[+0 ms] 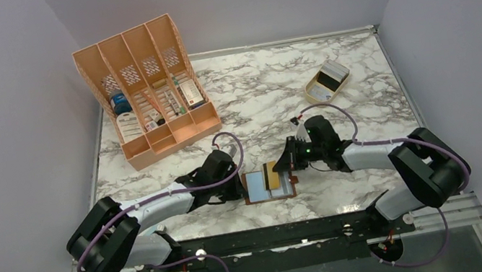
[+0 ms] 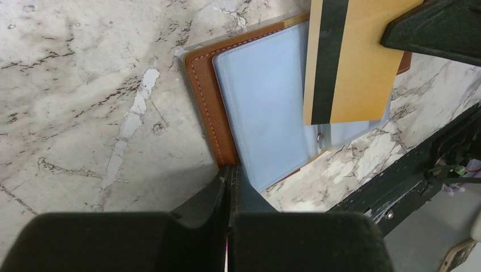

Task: Put the credit cards into the card holder
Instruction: Insert the credit card into the card holder.

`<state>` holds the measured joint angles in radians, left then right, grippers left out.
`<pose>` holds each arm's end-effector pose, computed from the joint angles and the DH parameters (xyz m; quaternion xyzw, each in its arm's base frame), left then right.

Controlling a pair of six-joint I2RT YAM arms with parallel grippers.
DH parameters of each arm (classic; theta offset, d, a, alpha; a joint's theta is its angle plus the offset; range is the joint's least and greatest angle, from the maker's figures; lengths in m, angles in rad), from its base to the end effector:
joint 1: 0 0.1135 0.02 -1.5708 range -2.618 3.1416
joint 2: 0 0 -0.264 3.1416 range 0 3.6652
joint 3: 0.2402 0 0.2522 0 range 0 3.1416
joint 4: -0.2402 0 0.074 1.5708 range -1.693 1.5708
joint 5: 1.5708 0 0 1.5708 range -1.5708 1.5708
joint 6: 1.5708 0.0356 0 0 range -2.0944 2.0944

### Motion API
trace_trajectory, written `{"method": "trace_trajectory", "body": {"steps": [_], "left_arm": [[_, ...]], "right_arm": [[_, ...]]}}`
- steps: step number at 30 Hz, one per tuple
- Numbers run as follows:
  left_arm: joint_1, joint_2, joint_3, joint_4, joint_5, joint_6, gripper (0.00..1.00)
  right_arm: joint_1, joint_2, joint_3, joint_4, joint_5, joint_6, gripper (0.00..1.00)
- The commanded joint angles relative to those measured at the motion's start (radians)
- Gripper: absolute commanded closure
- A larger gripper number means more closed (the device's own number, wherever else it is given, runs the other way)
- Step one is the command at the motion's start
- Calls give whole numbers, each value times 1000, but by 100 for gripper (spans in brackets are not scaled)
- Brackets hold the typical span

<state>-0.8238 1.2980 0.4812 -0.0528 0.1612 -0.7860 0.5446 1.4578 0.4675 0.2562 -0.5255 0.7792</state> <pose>0.1526 -0.1732 0.1469 0.0453 0.9354 -0.2992 0.1828 0.2068 0.1461 0.1337 -0.0015 0.8887 0.4283 0.1636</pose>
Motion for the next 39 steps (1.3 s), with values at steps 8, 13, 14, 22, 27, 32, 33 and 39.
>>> {"method": "trace_trajectory", "body": {"steps": [8, 13, 14, 22, 27, 32, 33, 39], "left_arm": [[5, 10, -20, 18, -11, -12, 100], [5, 9, -21, 17, -11, -16, 100], [4, 9, -21, 17, -11, -17, 100], [5, 10, -24, 20, -9, -24, 100], [5, 5, -28, 16, -11, -24, 100], [5, 2, -29, 17, -10, -27, 100], [5, 0, -30, 18, -9, -28, 100], [5, -6, -34, 18, -8, -33, 100]], "right_arm": [[30, -11, -76, 61, 69, 8, 99], [47, -10, -88, 69, 67, 26, 99], [51, -11, -91, 73, 69, 31, 99], [81, 22, -86, 112, 70, 51, 99], [92, 31, -81, 116, 78, 62, 99], [98, 39, -70, 106, 89, 64, 97], [98, 43, -61, 93, 91, 60, 95], [100, -1, -5, -73, 165, 20, 71]]}}
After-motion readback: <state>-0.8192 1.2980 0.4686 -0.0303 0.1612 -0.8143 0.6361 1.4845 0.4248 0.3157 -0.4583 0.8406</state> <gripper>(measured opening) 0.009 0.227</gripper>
